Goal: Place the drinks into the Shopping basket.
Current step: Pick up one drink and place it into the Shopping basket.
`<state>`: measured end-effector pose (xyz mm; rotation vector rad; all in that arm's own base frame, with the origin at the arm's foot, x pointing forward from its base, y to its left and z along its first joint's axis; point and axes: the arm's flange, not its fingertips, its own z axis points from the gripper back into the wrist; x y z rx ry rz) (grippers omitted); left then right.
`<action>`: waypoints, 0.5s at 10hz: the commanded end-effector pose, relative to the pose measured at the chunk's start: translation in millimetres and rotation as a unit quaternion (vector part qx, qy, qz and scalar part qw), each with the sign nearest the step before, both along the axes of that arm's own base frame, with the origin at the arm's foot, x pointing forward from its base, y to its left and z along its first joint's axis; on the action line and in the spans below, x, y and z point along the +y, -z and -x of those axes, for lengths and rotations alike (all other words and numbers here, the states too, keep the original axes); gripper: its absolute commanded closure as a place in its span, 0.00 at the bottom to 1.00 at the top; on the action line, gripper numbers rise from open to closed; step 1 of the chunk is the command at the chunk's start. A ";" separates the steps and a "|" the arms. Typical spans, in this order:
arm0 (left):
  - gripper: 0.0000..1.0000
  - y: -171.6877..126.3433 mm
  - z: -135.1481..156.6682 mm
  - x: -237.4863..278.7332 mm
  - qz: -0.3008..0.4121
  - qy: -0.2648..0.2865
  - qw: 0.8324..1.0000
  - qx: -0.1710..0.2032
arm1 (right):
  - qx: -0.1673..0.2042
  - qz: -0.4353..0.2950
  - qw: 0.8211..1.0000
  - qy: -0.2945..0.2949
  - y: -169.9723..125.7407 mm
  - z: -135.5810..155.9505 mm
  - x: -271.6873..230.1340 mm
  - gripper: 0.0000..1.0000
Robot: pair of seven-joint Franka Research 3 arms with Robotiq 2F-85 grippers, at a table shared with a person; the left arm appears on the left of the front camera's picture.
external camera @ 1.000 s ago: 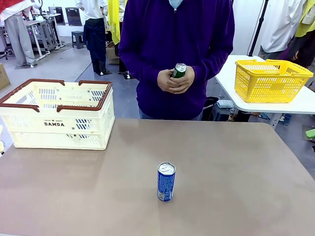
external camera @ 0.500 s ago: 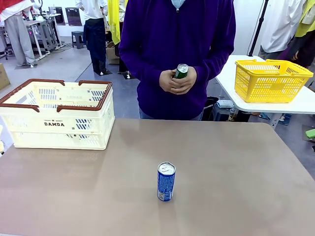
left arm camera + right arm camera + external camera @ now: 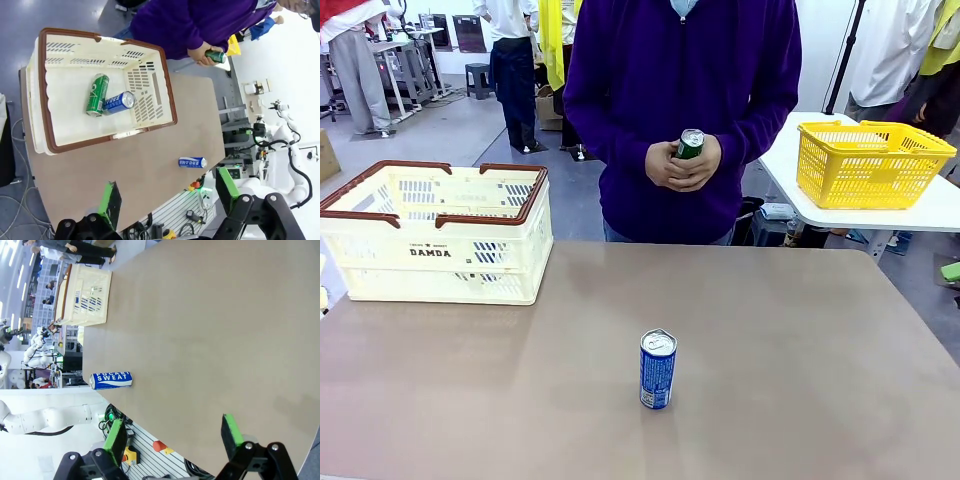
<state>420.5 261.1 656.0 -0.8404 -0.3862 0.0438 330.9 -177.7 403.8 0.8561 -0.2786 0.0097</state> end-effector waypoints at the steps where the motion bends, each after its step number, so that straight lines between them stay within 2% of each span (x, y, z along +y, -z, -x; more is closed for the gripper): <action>1: 0.00 1.9 2.9 -1.4 -0.002 -0.002 1.000 0.003 | 0.003 0.001 1.000 -0.002 -2.2 1.8 0.1 0.00; 3: 0.00 0.0 0.0 0.0 0.000 0.000 1.000 0.000 | 0.003 0.001 1.000 -0.002 -2.2 1.8 0.1 0.00; 4: 0.00 -25.1 4.4 -60.8 -0.056 -0.010 0.998 0.017 | 0.003 0.001 1.000 -0.002 -2.2 1.8 0.1 0.00; 5: 0.00 -35.9 14.3 -129.1 -0.093 0.041 0.995 0.005 | 0.003 0.001 1.000 -0.002 -2.2 1.8 0.1 0.00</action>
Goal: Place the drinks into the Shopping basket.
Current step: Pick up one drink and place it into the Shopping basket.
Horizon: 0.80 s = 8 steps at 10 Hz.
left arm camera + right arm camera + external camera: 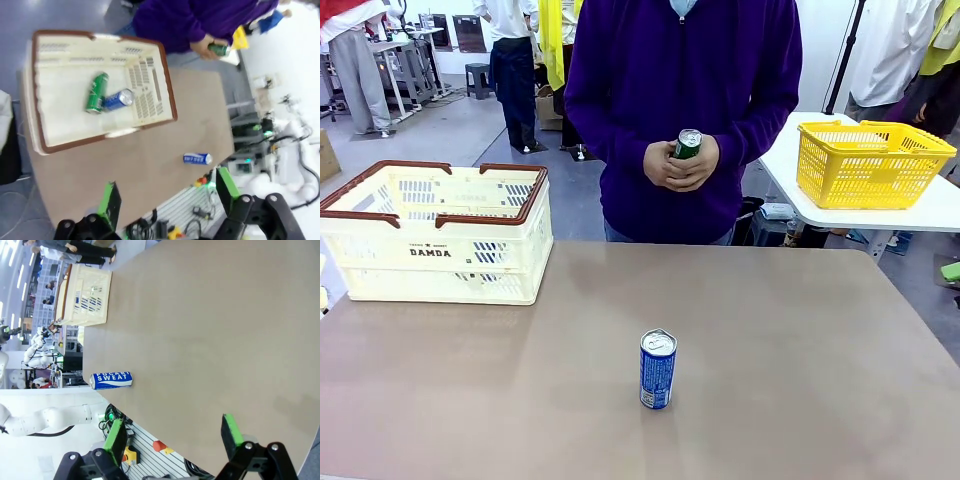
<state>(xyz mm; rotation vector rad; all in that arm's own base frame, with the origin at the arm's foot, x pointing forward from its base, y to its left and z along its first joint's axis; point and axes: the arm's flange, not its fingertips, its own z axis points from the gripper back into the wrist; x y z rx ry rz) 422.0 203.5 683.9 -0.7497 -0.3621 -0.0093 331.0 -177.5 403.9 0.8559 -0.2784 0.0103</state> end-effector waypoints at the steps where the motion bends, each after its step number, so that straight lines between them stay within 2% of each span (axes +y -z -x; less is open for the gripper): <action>1: 0.00 -2.6 27.1 -134.0 -0.112 0.036 0.993 -0.004 | 0.003 0.001 1.000 -0.002 -2.1 1.9 -0.1 0.00; 2: 0.00 11.6 36.1 -184.5 -0.142 0.077 0.987 -0.012 | 0.003 0.001 1.000 -0.002 -2.1 1.9 -0.1 0.00; 5: 0.00 69.0 60.6 -301.1 -0.138 0.160 0.977 -0.029 | 0.003 0.001 1.000 -0.002 -2.1 1.9 -0.1 0.00; 6: 0.00 83.9 77.4 -332.9 -0.111 0.215 0.970 -0.025 | 0.003 0.001 1.000 -0.002 -2.1 1.9 -0.1 0.00; 7: 0.00 104.5 99.0 -364.1 -0.132 0.241 0.961 -0.029 | 0.003 0.001 1.000 -0.002 -2.1 1.9 -0.1 0.00; 8: 0.00 119.1 119.0 -384.5 -0.140 0.277 0.950 -0.011 | 0.003 0.001 1.000 -0.002 -2.1 1.9 -0.1 0.00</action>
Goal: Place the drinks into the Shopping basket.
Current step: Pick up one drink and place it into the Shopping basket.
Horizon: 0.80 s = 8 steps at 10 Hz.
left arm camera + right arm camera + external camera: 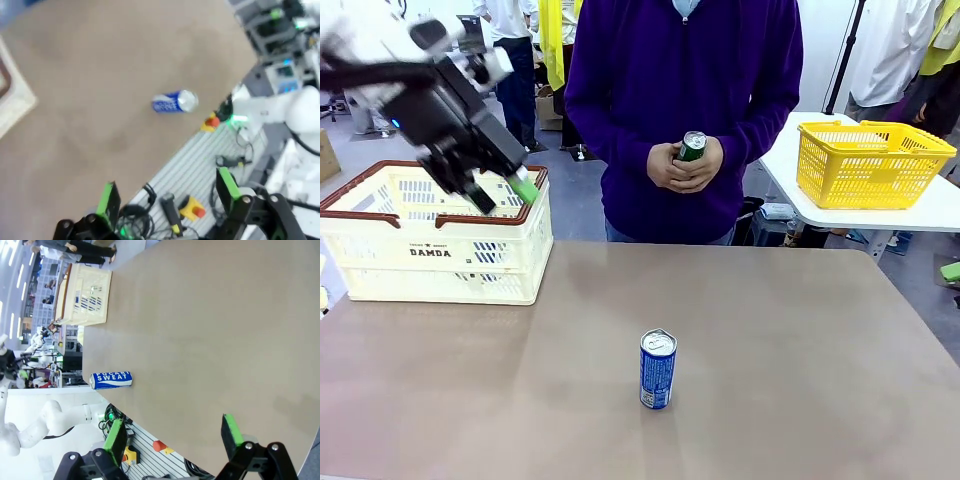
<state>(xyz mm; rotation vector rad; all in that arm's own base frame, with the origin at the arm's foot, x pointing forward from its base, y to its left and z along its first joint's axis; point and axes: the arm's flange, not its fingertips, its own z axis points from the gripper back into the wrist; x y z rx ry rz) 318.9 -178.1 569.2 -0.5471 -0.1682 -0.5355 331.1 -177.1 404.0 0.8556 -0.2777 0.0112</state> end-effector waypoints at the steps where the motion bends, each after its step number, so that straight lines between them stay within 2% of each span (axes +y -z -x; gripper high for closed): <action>1: 0.00 4.4 20.3 -3.6 -0.002 0.059 0.998 -0.023 | 0.003 0.001 1.000 -0.001 -2.0 2.0 -0.5 0.00; 2: 0.00 0.0 0.0 0.0 0.000 0.000 1.000 0.000 | 0.003 0.001 1.000 -0.001 -2.0 2.0 -0.5 0.00; 6: 0.00 3.8 6.8 -2.9 0.002 0.014 1.000 0.000 | 0.003 0.001 1.000 -0.001 -2.0 2.0 -0.5 0.00; 7: 0.00 3.7 17.1 -15.2 0.074 -0.070 0.992 0.071 | 0.003 0.001 1.000 -0.001 -2.0 2.0 -0.5 0.00; 8: 0.00 4.0 48.0 -59.6 0.000 -0.135 0.989 0.066 | 0.003 0.001 1.000 -0.001 -2.0 2.0 -0.5 0.00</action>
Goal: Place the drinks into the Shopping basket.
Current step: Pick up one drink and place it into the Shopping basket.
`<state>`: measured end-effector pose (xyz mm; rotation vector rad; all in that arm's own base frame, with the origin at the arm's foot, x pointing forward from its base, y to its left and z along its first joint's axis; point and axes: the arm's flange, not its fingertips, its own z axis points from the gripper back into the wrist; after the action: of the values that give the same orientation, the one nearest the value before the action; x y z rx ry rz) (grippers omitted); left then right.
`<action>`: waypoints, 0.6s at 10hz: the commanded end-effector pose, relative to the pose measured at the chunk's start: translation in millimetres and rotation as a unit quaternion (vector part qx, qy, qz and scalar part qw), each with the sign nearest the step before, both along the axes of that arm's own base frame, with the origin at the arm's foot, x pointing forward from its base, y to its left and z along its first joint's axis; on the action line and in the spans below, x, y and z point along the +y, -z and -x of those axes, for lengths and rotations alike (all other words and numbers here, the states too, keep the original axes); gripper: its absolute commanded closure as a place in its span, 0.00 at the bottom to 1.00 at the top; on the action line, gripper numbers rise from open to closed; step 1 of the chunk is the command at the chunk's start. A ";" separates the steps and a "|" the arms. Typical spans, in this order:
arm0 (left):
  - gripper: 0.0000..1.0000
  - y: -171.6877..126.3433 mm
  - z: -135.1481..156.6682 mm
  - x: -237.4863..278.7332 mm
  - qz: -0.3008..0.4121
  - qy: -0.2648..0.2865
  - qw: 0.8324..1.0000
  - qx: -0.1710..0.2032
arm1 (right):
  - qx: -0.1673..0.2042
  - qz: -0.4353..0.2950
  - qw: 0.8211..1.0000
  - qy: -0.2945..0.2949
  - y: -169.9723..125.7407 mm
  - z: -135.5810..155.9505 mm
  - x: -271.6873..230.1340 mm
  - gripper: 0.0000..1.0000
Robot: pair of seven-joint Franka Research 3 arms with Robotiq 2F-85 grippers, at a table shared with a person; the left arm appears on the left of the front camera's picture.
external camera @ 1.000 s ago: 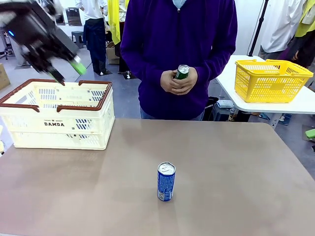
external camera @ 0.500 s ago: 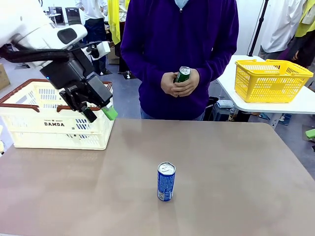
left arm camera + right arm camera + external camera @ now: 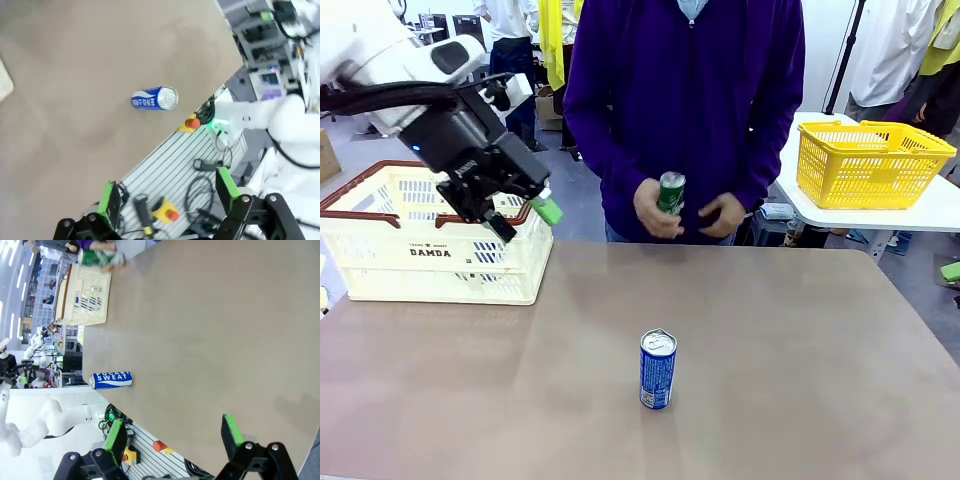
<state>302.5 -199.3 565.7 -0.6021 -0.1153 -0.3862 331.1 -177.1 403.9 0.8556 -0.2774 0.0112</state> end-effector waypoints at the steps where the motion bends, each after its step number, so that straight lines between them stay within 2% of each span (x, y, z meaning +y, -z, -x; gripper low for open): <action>1: 0.00 3.8 51.7 -79.5 -0.085 -0.075 0.994 0.002 | 0.003 0.001 1.000 -0.001 -2.1 2.0 -0.5 0.00; 2: 0.00 9.2 61.3 -112.9 -0.119 -0.076 0.990 -0.018 | 0.003 0.001 1.000 -0.001 -2.1 2.0 -0.5 0.00; 4: 0.00 31.4 64.7 -148.9 -0.192 -0.102 0.976 -0.030 | 0.003 0.001 1.000 -0.001 -2.1 2.0 -0.5 0.00; 5: 0.00 24.8 57.9 -120.8 -0.170 -0.106 0.979 -0.036 | 0.003 0.001 1.000 -0.001 -2.1 2.0 -0.5 0.00; 6: 0.00 6.6 47.2 -48.4 -0.129 -0.147 0.981 -0.014 | 0.003 0.001 1.000 -0.001 -2.1 2.0 -0.5 0.00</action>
<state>237.8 -319.6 533.5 -0.2533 -0.1745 -0.1938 330.9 -177.5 404.0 0.8556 -0.2782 0.0102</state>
